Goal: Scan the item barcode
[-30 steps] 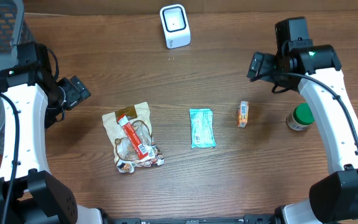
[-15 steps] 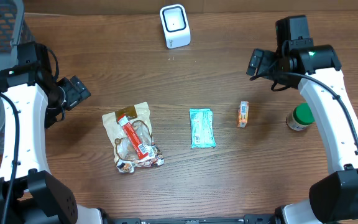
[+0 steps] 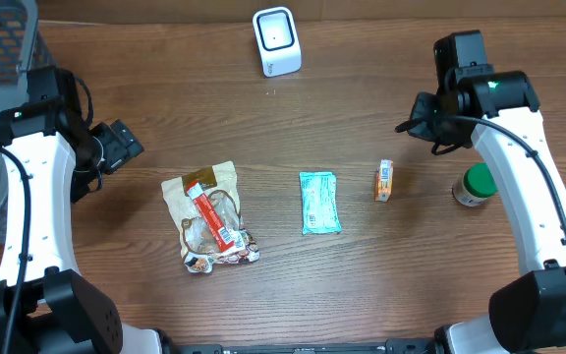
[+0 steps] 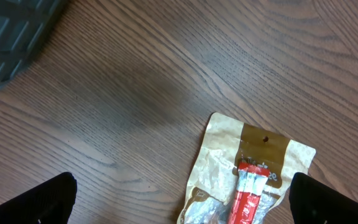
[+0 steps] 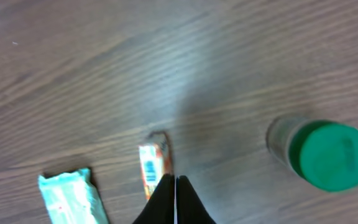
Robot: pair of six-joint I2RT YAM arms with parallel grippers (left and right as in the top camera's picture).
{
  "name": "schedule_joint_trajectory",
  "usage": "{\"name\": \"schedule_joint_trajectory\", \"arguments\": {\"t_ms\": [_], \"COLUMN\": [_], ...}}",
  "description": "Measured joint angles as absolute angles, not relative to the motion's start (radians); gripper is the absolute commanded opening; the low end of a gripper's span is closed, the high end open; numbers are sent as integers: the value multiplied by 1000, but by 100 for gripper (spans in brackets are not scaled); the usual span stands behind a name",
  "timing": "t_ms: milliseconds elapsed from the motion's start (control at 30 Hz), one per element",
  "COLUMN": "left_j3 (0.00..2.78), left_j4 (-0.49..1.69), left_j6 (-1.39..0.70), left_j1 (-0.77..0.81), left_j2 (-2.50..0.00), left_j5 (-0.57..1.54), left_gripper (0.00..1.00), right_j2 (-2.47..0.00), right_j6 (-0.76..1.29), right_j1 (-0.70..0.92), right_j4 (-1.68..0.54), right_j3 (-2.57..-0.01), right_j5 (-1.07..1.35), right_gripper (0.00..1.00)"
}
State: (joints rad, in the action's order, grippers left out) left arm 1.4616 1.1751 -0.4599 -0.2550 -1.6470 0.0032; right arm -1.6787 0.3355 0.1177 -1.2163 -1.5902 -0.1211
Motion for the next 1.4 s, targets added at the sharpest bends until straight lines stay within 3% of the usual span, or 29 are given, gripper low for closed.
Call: {"name": "schedule_joint_trajectory", "arguments": {"t_ms": [333,1400], "left_j3": [1462,1462], "left_j4": [1175,1175], "left_j6": [-460,-460], "left_j1": [-255,-255], "left_j2": [-1647,-1647], "left_j5": [3,3], "left_gripper": [100,100], "right_j2": [-1684,-1711], "right_j6": [276,353], "right_j1": [118,118], "right_j4": [-1240,-871], "right_j3": [-1536,-1166], "right_j5": [-151,-78], "right_gripper": [4,6]}}
